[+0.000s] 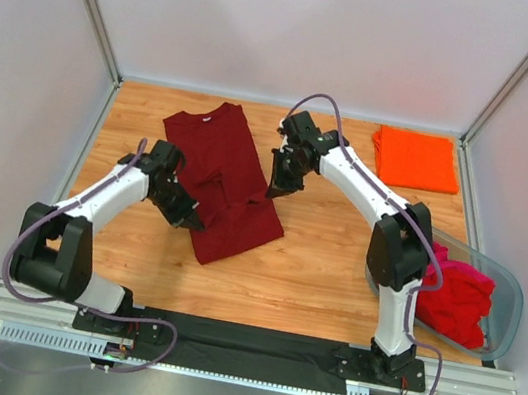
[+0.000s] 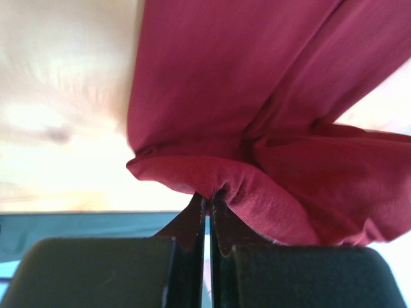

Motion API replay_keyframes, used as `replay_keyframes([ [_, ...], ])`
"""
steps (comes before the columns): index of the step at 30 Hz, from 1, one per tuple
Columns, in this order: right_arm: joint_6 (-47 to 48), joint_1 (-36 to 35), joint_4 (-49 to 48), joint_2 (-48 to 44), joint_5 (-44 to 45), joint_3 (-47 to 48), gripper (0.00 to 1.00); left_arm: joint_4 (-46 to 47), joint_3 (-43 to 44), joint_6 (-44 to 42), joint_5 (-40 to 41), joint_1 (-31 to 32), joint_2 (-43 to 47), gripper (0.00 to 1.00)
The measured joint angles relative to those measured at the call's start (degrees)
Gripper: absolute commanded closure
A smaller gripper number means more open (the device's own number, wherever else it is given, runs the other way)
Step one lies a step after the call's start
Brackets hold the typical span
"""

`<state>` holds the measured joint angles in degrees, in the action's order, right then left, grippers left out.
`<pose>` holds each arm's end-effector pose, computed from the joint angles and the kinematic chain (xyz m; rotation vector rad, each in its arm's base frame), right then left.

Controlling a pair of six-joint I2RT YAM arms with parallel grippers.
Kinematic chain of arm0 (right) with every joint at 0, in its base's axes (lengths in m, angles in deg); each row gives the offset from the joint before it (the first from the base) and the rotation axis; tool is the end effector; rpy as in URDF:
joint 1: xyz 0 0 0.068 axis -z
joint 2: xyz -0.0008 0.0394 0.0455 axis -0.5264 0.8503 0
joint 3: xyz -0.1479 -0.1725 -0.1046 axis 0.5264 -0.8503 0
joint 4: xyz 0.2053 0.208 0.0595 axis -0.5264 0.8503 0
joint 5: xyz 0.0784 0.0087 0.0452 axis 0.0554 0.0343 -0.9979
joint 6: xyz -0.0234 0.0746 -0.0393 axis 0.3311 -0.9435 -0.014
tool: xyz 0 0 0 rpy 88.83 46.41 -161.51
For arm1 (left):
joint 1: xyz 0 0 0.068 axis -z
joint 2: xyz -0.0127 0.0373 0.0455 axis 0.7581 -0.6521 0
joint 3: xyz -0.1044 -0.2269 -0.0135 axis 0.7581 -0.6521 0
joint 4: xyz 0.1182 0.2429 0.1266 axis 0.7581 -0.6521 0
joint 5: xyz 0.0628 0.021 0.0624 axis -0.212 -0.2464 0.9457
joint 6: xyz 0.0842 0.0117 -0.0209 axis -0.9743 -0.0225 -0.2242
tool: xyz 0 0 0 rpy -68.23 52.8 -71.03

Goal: Fold and stack the t-shirts
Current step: Fold the tshirt

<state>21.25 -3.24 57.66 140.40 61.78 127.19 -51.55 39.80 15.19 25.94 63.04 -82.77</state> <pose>0.3714 0.2858 0.1881 -0.3056 2.8532 0.6367 0.2757 -0.0953 0.1224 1.2359 -2.7769 0.6681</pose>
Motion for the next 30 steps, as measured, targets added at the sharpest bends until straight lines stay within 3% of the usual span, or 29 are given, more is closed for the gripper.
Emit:
replay_keyframes([
  [9,0.7,1.8,1.3,14.8,0.2,18.4,1.00,-2.3,12.3,-8.4,-0.9,-9.6,-15.3,1.00],
  [16,-0.4,3.0,-1.6,20.6,-1.2,21.4,1.00,-3.1,19.0,-11.2,-2.3,-12.4,-23.4,1.00],
  [30,-3.7,4.7,-8.0,22.4,-4.3,26.8,1.00,-3.7,25.2,-12.9,-4.1,-15.6,-27.5,1.00],
])
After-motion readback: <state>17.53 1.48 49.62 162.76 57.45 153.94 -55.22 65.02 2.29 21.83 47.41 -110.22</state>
